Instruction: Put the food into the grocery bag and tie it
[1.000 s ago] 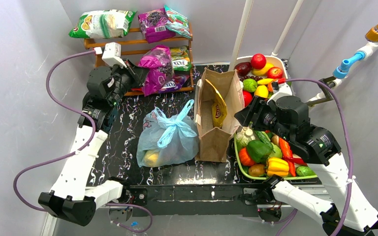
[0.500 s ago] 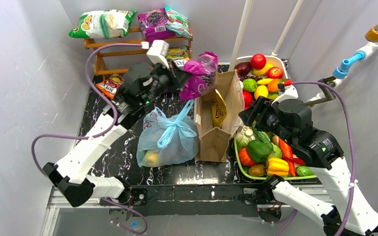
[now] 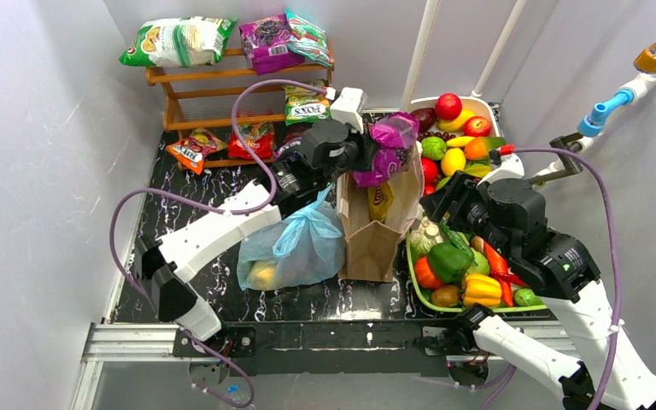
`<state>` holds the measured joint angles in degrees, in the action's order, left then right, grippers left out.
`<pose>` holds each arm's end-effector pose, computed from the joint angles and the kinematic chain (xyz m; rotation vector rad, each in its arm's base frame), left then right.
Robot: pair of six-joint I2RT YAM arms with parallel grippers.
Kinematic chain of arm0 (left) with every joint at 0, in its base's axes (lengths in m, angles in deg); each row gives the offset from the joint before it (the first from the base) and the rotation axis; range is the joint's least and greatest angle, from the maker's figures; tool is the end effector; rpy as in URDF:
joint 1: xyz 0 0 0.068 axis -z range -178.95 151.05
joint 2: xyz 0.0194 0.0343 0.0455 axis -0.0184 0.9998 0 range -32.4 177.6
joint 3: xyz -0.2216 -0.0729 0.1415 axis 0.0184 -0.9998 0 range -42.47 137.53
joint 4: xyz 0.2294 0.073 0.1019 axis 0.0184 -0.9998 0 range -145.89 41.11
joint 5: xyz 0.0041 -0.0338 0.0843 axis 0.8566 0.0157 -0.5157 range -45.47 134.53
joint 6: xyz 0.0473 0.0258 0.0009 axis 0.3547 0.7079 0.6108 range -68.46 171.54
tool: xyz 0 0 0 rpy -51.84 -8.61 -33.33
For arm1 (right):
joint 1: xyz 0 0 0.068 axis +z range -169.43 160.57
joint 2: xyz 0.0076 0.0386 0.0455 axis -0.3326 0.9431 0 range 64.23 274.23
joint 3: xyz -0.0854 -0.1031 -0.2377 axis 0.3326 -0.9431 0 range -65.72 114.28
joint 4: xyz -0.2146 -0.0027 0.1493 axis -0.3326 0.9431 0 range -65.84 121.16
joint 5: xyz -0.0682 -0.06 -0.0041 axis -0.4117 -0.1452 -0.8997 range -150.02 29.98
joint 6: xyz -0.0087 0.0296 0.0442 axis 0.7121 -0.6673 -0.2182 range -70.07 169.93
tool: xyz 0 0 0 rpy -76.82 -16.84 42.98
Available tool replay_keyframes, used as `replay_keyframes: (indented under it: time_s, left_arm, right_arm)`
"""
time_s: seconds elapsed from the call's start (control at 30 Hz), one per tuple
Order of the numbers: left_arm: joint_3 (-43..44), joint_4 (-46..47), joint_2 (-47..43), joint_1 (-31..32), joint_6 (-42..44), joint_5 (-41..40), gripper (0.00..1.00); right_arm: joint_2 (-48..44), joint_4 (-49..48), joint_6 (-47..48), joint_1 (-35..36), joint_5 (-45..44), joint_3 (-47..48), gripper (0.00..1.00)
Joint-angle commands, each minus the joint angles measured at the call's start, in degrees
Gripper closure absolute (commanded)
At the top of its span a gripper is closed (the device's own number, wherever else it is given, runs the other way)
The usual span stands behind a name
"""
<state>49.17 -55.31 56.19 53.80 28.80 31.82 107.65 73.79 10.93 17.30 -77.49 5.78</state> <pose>0.2263 -0.2846 0.4440 0.2653 1.6729 -0.8239 0.0999 0.0611 0.4236 0.2442 1.9582 0.5814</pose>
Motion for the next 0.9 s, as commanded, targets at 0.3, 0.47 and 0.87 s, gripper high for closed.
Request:
replay_keyframes:
  time_s: [0.3, 0.47, 0.87]
  left_arm:
    - [1.1, 20.0, 4.6, 0.6, 7.7, -11.4, 1.0]
    - [-0.6, 20.9, 5.4, 0.6, 8.7, -13.0, 1.0]
    - [-6.0, 17.7, 1.0, 0.7, 4.6, -17.1, 0.07]
  right_arm:
    - [-0.8, -1.0, 0.6, 0.0, -1.8, -1.2, 0.28]
    - [-0.8, -1.1, 0.9, 0.0, -1.9, -1.5, 0.28]
    - [-0.3, -1.5, 1.1, 0.0, -1.1, -2.4, 0.28]
